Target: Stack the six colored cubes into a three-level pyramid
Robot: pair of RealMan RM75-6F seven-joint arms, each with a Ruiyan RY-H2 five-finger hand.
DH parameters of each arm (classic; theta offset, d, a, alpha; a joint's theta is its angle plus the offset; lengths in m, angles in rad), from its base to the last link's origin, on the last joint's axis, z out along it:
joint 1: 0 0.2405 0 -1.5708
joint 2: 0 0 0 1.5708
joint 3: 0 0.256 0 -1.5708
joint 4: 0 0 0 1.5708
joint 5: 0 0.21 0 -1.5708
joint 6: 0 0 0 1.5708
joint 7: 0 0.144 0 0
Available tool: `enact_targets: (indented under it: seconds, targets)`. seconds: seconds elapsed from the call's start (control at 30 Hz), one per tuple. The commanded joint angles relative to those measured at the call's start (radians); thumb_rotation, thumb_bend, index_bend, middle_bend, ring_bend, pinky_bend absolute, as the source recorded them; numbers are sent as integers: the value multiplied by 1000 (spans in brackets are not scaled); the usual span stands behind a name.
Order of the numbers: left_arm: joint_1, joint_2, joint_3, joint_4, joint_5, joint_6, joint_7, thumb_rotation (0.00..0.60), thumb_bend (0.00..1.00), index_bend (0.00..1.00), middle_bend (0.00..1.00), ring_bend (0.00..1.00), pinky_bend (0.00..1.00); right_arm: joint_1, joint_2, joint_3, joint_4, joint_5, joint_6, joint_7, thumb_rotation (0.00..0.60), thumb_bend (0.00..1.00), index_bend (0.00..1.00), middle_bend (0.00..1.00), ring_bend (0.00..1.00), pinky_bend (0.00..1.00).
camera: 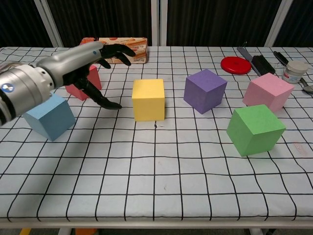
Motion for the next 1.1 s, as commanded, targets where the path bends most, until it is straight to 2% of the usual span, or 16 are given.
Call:
enact_targets:
  seconds: [0.03,0.27,0.37,0.73,0.93,1.1]
  targets:
    - [-53,-80,-30,77,-68,-34,30,600,0,128,189,30,169,-12,-1,1,25,19,6,35,600,34,0,0,0,0]
    - [-113,-172,-58,195,-143,-46,69,600,0,128,220,30,169,-25,-6,3,79,35,9,98,600,34,0,0,0,0]
    - [-125,-190,-61,224,-144,-39,65,600,3,128,274,40,169,-26,-9,1,98,40,2,116,600,33,0,0,0,0]
    - [-152,-212,-40,305,-67,-4,27,600,65,130,419,99,176,-20,-30,-2,132,51,-18,122,600,33,0,0,0,0]
    - [-163,-202,-51,322,-65,-13,-7,600,84,137,432,107,176,-19,-32,-1,134,58,-22,115,600,34,0,0,0,0]
    - [-179,-187,-19,363,-5,-28,-44,600,94,145,438,123,173,-18,-33,-3,132,58,-26,107,600,34,0,0,0,0]
